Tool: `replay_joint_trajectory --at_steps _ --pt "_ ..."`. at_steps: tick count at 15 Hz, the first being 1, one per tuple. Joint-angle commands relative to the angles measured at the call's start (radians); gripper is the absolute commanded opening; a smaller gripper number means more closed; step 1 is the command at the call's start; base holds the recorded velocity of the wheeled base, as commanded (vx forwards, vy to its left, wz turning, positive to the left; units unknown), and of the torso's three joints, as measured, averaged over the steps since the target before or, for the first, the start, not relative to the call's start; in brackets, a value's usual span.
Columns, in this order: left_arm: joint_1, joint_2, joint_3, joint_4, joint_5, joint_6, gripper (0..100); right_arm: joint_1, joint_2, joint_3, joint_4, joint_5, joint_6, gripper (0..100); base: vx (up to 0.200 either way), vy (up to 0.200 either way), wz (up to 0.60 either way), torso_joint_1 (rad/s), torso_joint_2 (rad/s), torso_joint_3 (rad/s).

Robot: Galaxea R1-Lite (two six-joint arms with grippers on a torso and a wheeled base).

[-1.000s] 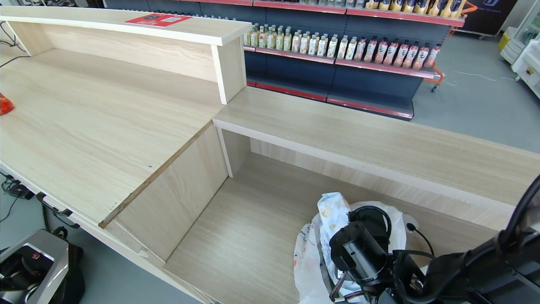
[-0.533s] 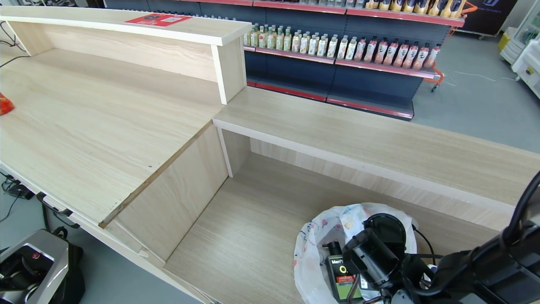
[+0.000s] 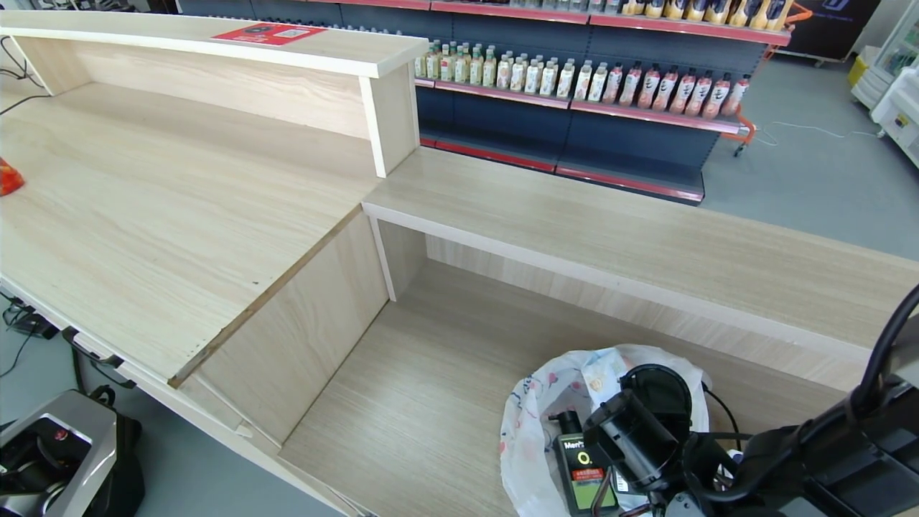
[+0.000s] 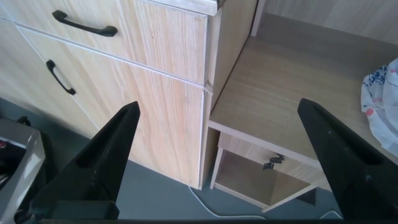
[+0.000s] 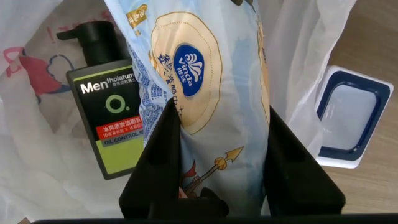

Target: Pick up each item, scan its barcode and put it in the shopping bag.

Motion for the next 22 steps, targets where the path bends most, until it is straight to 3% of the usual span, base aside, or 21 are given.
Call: replay_joint_trajectory --at_steps 1,19,20,22 --pt "0.001 0.000 0.000 0.000 0.000 0.000 100 0.008 0.005 0.000 -0.001 0.000 0.002 0 0.000 0.000 0.00 0.000 0.00 0.000" --pt "0.001 0.000 0.000 0.000 0.000 0.000 100 0.047 -0.001 0.037 0.000 -0.003 0.005 0 0.000 0.000 0.00 0.000 0.00 0.000" --pt "0.001 0.000 0.000 0.000 0.000 0.000 100 0.047 -0.003 0.038 0.000 -0.003 0.005 100 0.000 0.000 0.00 0.000 0.00 0.000" --pt "0.001 0.000 0.000 0.000 0.000 0.000 100 0.048 -0.010 0.040 0.002 -0.003 0.004 100 0.000 0.000 0.00 0.000 0.00 0.000"
